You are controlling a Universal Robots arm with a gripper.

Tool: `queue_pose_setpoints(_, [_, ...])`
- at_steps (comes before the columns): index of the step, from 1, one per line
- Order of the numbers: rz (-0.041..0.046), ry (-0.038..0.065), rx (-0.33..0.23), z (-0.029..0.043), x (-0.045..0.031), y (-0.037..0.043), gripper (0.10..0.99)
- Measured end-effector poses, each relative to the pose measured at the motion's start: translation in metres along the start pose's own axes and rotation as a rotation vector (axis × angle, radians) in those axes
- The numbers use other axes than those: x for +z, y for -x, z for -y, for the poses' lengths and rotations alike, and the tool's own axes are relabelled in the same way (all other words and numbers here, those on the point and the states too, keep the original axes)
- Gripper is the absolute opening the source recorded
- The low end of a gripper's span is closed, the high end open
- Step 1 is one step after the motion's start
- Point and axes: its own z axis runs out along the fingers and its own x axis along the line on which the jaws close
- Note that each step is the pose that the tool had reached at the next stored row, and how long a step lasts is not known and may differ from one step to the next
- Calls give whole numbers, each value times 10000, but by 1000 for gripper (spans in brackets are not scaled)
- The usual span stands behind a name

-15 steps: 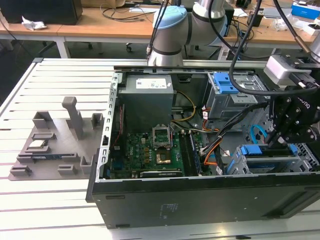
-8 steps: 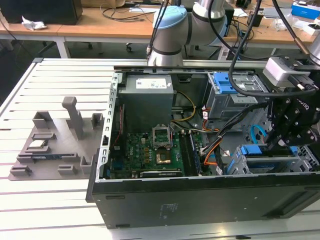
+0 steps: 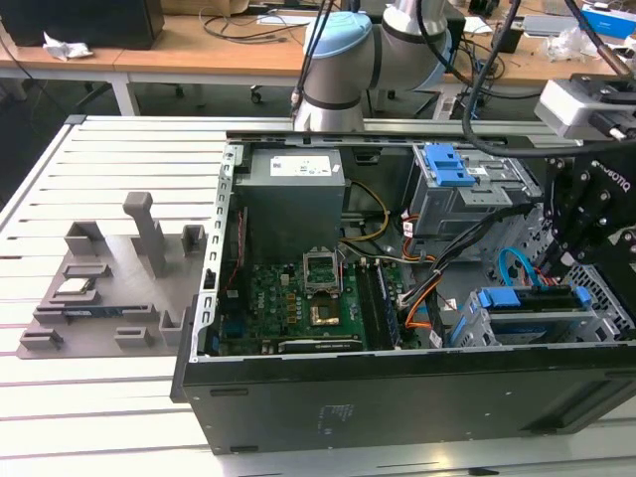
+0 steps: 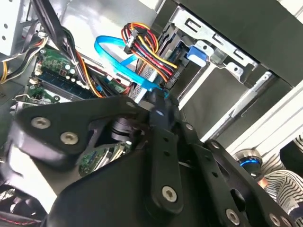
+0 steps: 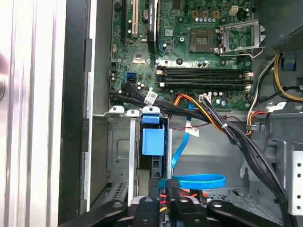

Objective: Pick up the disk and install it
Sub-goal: 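Insert the second disk wire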

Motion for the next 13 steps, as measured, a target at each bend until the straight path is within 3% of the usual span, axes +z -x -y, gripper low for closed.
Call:
queue_pose_setpoints(2, [-1,-3,-1,-2,-47,14,106])
queue_pose_setpoints(5, [0,-7,-1,-4,-115,24,106])
queue_pose_setpoints(13, [0,-7,-1,-5,-118,24,106])
